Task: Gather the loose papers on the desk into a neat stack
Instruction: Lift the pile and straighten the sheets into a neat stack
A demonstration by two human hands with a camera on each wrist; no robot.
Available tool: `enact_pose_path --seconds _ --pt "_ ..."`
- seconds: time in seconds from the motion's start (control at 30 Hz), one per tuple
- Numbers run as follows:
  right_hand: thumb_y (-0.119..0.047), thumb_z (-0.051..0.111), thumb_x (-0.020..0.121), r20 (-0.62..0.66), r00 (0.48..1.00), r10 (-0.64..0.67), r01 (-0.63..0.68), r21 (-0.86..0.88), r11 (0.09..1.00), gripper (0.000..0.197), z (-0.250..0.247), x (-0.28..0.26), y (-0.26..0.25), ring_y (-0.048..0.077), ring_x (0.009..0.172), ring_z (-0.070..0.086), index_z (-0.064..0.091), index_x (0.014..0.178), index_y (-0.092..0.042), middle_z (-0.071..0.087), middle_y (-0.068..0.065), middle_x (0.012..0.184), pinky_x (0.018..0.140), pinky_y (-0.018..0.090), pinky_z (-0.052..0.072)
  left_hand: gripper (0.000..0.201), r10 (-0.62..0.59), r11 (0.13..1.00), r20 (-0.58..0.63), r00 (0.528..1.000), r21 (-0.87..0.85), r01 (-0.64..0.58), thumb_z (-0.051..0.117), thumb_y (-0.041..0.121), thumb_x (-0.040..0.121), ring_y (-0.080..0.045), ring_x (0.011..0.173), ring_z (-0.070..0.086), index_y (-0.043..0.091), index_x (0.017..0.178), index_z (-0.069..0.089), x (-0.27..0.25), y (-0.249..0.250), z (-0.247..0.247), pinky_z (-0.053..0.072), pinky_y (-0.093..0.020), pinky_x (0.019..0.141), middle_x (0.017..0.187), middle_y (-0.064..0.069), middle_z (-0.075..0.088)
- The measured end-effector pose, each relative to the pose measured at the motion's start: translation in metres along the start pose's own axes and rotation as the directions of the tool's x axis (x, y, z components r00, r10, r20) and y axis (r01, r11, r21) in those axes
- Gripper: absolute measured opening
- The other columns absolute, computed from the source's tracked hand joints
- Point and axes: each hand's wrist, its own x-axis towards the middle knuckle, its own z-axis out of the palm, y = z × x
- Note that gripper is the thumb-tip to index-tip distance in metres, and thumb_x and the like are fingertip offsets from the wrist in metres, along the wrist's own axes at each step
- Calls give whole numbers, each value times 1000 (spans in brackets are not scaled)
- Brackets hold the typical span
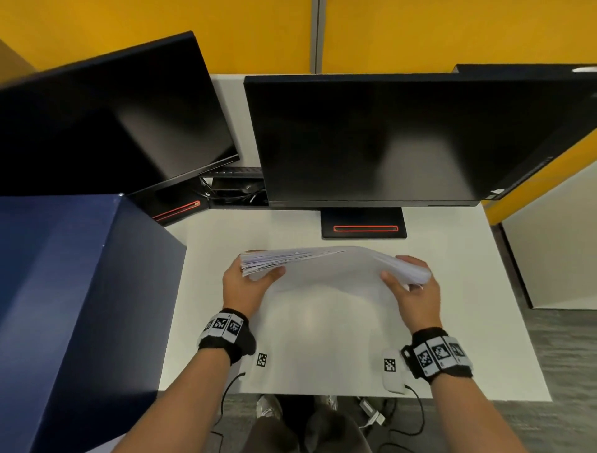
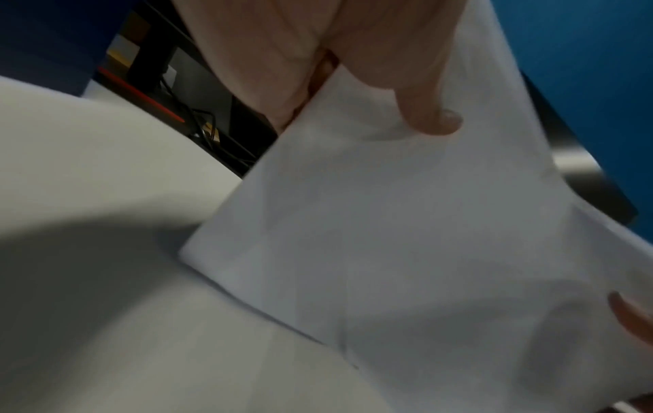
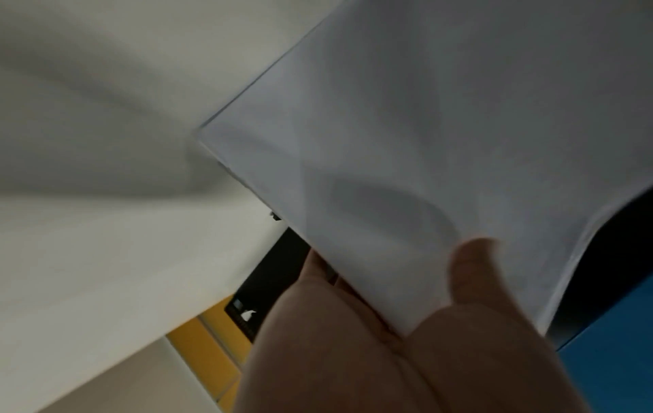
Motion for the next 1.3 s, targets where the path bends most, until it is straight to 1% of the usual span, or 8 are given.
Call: enact_pose_path --seconds 0.23,0.5,0.63,0.77,0.83,0.93,1.13,1.3 --pt "-44 72 79 -173 980 96 -70 154 986 28 15 -5 -17 10 71 60 62 83 -18 63 -1 80 69 26 47 23 -29 977 -153 988 -213 -4 70 34 88 -4 71 61 13 92 62 -4 16 18 50 -27 77 81 1 64" --pt "-22 63 85 -231 967 107 -66 179 982 15 19 9 -27 15 74 53 62 73 -13 59 -2 75 76 32 42 12 -50 967 -186 981 -256 1 69 26 91 -20 79 62 18 84 64 8 22 20 52 -32 74 82 -4 65" --pt "-19 48 80 -246 961 123 -67 224 972 21 17 12 -31 19 80 53 65 69 -18 62 -2 80 76 35 39 6 -46 966 -172 984 -259 0 73 26 86 -23 89 65 28 87 68 9 20 16 53 -47 89 90 0 69" --pt "-33 65 80 42 999 -5 0 128 992 35 -3 13 -16 3 89 62 61 111 -18 62 -7 105 80 22 53 63 14 994 88 996 -108 -4 84 3 74 -11 103 67 26 126 58 12 1 -3 53 -19 88 111 5 69" --pt "-15 84 73 153 988 27 -25 -12 1000 48 -7 14 -5 5 93 66 62 115 -22 65 -10 104 76 18 56 55 -38 999 125 991 34 34 90 11 69 -12 100 71 20 118 67 18 -7 -7 53 -10 76 100 11 74" --pt "-8 81 76 39 997 60 -57 -84 995 21 3 17 -10 28 92 70 70 93 -15 70 -6 85 65 13 52 20 -26 992 53 998 122 19 85 15 76 -22 88 74 16 93 74 27 3 -1 50 -7 64 79 18 72" --pt "-7 77 80 -47 989 -140 141 22 990 17 -1 19 -39 -13 68 63 69 93 -14 67 -7 83 64 5 48 25 132 991 -23 991 -35 -132 81 7 79 16 80 66 26 91 72 28 32 -7 48 -3 73 85 24 70" --pt "1 81 74 97 994 -53 65 -127 990 40 -3 20 2 3 100 67 70 109 -15 71 -4 108 87 15 51 41 58 990 120 991 124 -72 82 1 76 -7 100 70 16 112 70 27 1 -7 50 -6 82 108 8 71"
